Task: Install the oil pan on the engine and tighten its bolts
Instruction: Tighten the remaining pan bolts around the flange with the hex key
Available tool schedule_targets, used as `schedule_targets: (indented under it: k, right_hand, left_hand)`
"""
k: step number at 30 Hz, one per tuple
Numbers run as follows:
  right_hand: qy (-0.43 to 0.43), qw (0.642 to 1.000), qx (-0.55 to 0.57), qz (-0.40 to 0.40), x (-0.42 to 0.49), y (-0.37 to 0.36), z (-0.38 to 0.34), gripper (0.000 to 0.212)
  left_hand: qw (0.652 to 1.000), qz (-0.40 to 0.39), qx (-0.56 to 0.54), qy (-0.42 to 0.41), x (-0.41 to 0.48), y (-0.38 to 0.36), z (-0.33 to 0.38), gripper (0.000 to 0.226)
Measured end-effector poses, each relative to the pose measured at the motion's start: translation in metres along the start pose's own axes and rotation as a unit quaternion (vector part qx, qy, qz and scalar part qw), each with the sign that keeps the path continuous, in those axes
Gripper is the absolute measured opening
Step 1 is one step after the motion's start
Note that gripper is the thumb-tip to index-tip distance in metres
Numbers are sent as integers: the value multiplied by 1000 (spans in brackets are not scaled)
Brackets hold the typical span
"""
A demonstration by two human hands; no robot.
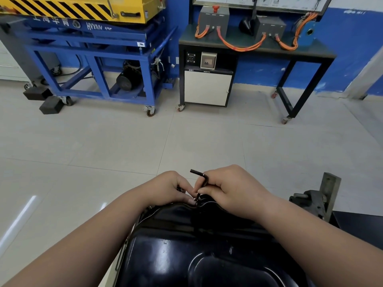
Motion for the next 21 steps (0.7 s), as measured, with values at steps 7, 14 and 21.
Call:
schedule_targets:
  k: [7,14,21]
  right_hand:
    - [21,998,-47,-24,-2,-7,-3,19]
    - [11,999,-42,-11,-4,-4,1,24]
    - [7,1000,9,15,-4,-1,2,19]
  left_hand:
    - [1000,-6,15,2,-2,-4,2,44]
    - [1000,-1,15,2,-1,-5,0,40]
    - [1000,-12,-7,-3,0,-7,1,39]
Point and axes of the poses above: each hand's wrist, its own x-axis towards the middle knuckle, its own y-axis out of the back of the hand, z = x × y, the point moved 10 cm from there along x, towards the middle knuckle, and after that the axes turned 2 degrees about z, right-handed, at the moved point
